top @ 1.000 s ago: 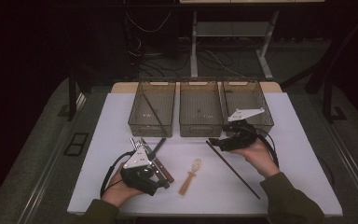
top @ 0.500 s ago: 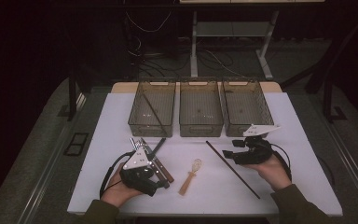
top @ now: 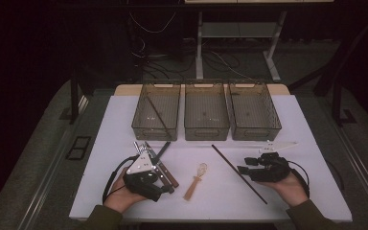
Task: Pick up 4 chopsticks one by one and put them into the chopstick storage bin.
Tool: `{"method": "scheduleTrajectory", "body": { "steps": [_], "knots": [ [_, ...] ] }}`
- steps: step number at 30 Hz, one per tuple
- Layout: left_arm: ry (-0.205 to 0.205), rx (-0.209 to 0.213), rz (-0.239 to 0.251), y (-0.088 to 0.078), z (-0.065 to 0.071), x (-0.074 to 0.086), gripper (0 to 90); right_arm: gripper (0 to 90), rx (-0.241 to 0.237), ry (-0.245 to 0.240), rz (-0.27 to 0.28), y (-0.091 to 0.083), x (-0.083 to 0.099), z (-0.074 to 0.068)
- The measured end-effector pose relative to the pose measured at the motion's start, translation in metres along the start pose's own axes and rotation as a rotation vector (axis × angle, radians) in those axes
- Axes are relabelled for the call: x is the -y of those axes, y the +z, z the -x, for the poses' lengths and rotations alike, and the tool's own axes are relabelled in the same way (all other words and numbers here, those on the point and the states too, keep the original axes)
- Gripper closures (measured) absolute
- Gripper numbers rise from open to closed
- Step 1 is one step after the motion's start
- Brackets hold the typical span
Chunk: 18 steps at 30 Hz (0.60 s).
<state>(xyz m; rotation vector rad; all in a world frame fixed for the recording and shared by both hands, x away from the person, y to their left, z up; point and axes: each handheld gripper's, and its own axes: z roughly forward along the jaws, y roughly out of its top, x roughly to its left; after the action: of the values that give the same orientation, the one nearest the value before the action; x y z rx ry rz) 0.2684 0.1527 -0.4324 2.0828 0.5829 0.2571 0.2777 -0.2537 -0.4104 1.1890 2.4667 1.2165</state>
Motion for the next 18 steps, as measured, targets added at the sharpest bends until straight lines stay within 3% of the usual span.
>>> {"method": "scheduleTrajectory", "body": {
  "steps": [8,12,18],
  "knots": [
    [0.001,-0.005,-0.004,-0.001,-0.001,0.000,0.0,63.5,0.042,-0.015,-0.031,0.003,0.013,-0.006],
    [0.001,-0.008,-0.004,-0.001,-0.001,0.001,0.0,68.7,0.066,-0.042,-0.077,0.009,0.014,-0.009],
    [0.002,-0.007,-0.005,-0.001,-0.001,0.001,0.0,74.0,0.085,-0.045,-0.125,0.017,0.017,-0.006]
  ]
}}
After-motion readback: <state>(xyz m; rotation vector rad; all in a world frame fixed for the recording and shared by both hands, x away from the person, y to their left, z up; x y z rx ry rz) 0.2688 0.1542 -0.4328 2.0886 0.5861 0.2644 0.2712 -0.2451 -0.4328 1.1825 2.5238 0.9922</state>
